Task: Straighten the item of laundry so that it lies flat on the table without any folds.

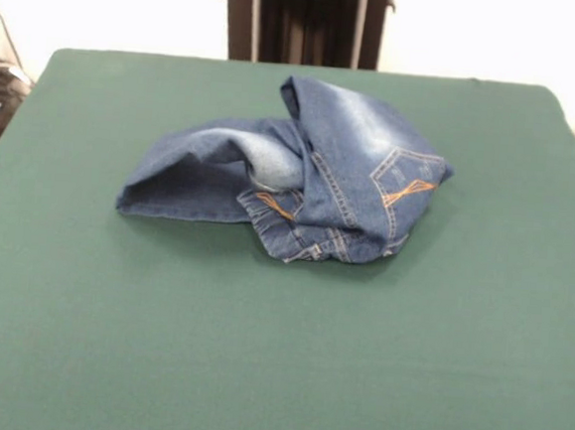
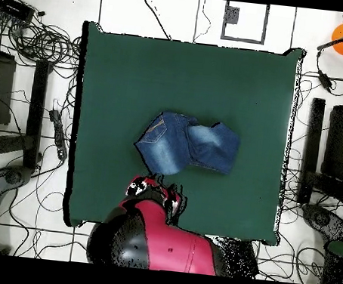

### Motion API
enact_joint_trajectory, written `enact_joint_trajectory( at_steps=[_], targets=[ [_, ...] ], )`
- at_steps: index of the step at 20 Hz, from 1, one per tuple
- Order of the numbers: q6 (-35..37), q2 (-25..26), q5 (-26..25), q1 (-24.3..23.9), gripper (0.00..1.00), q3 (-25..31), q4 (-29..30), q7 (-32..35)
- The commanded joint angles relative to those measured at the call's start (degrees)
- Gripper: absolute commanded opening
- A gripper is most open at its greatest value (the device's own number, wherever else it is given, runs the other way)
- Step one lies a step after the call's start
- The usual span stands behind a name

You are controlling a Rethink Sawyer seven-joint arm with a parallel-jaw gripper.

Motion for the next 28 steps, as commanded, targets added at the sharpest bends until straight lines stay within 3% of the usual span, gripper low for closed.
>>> enact_joint_trajectory(
  at_steps=[1,17,28],
  targets=[
    [-5.3,7.39,-0.74,-2.27,1.0,10.89,8.16,-0.17],
    [-8.03,11.25,-3.54,-3.41,1.0,12.22,7.83,1.7],
    [-12.85,17.81,-4.95,-4.33,1.0,12.65,5.83,2.86]
  ],
)
